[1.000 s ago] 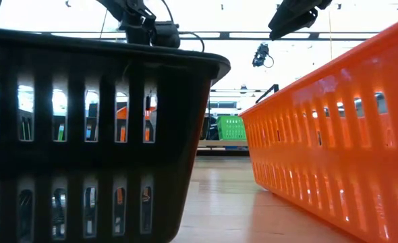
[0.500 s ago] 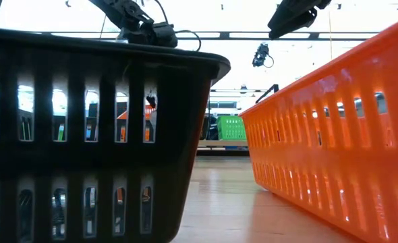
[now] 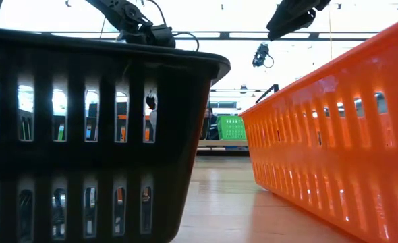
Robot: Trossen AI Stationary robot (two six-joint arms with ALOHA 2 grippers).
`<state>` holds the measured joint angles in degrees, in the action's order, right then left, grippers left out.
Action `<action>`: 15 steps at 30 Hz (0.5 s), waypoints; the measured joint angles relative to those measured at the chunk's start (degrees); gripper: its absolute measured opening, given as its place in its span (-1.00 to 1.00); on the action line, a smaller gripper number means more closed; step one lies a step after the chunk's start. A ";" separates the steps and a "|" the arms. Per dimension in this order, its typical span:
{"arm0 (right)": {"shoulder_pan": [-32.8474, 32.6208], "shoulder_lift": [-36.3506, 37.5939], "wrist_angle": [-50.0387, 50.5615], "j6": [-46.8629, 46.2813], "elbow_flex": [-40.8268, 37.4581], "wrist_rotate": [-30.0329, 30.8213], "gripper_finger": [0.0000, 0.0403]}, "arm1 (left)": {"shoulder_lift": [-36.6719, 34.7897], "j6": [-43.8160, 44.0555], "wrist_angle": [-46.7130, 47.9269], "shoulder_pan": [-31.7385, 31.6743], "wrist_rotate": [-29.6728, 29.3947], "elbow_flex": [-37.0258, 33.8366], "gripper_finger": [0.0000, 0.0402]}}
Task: Stack baskets on shelf by color
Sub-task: Stack the top green bin on top of the green bin on the shelf
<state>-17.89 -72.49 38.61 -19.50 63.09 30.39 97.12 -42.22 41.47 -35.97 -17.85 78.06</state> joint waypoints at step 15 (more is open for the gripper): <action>1.50 0.00 -0.23 3.18 0.00 0.01 0.26 | -4.29 12.66 7.42 11.13 -3.51 -0.04 -0.33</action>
<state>-16.39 -72.49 38.38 -16.32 63.09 30.41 92.83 -29.56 48.89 -24.84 -21.36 78.02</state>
